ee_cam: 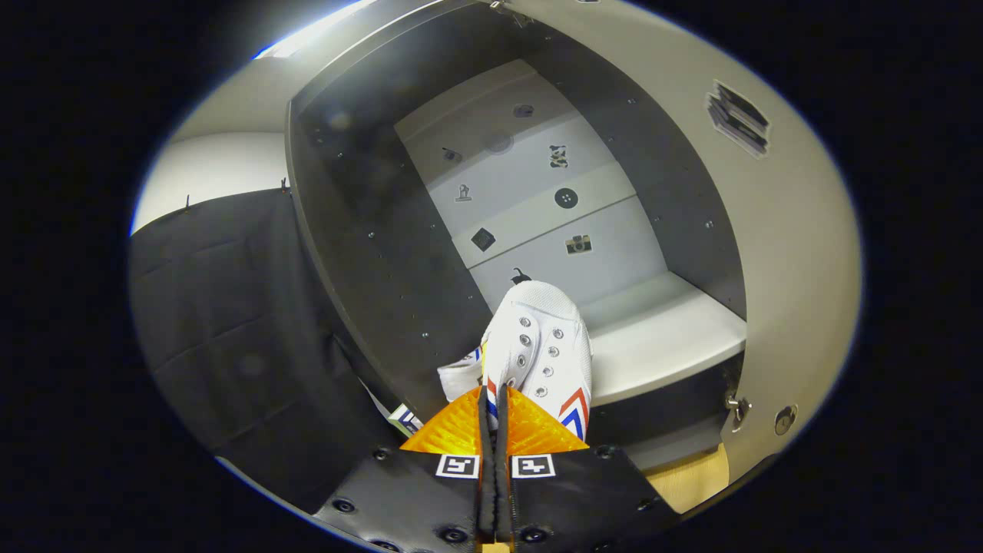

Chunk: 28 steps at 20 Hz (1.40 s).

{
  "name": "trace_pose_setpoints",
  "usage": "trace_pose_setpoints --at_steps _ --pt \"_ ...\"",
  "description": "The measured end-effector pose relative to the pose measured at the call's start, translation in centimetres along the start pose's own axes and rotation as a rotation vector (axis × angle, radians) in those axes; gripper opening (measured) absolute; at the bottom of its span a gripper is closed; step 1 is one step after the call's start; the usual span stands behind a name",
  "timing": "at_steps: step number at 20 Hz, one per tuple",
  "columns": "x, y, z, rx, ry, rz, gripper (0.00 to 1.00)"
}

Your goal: Open the shoe cabinet door, grab the shoes and put them into the shoe cabinet, then close the shoe cabinet door.

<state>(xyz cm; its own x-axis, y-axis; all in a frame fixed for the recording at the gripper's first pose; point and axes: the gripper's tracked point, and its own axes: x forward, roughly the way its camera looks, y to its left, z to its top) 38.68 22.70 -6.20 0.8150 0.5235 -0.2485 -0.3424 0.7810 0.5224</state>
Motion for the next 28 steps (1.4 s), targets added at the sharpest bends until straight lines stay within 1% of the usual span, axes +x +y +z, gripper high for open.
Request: trace_pose_setpoints --at_steps 5,11,15,21,28 --pt "3.8 -1.1 3.2 -0.025 -0.039 -0.032 0.02" --pt "7.9 -3.1 4.9 -0.077 -0.061 -0.085 0.01" --pt "10.5 -5.1 4.5 -0.101 -0.043 -0.129 0.01" --pt "12.9 -6.4 3.5 -0.122 -0.01 -0.145 0.01" --pt "13.9 -6.6 2.7 -0.132 0.017 -0.17 0.02"
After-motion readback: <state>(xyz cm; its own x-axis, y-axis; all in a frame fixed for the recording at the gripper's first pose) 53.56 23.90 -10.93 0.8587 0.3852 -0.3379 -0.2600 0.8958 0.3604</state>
